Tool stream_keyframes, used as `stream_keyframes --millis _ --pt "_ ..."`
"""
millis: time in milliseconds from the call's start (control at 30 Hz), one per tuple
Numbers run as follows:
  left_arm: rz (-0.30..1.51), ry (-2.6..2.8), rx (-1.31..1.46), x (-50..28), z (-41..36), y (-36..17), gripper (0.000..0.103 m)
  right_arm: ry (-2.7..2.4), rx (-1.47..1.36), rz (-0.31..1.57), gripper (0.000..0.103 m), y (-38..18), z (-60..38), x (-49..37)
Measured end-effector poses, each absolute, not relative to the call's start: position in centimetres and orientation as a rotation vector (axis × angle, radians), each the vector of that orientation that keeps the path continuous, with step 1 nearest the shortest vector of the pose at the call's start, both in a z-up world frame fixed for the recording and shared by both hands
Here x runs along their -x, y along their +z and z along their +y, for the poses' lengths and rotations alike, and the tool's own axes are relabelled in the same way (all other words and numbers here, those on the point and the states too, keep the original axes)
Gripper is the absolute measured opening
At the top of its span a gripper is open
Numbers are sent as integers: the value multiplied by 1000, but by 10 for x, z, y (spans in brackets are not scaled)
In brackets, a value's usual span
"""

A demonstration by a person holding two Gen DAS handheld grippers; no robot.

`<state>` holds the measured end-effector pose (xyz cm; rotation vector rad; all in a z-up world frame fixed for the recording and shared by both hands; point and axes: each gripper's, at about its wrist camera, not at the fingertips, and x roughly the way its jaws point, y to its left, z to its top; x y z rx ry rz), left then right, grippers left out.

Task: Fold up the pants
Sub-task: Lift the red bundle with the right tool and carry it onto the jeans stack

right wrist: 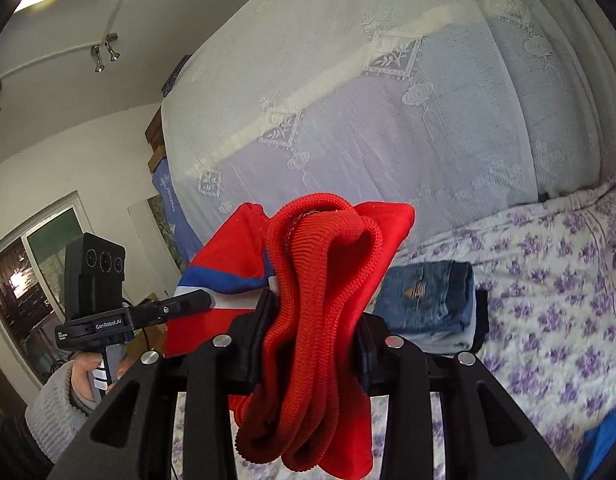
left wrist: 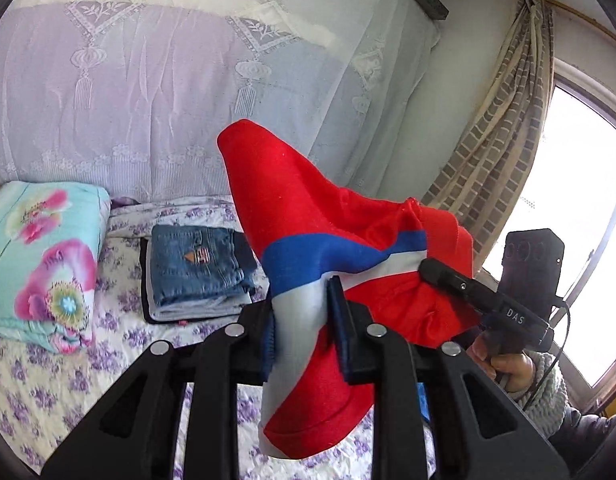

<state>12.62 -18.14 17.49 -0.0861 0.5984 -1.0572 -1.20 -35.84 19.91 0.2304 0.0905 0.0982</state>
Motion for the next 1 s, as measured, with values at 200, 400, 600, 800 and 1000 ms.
stream_keyframes --millis 200,400,600,800,1000 --pt "600 -996 95 -186 -243 174 22 47 -192 72 35 207 -415 -55" --pt "653 -937 128 -244 -283 129 22 53 -240 107 35 175 -463 -120" --pt "739 -876 116 -293 -300 83 22 61 -244 162 35 146 -489 -183" --pt "731 -857 149 -339 -311 62 22 25 -189 117 35 132 -500 -222" --pt "818 -771 198 -391 -328 15 26 -46 -186 171 36 97 -523 -280"
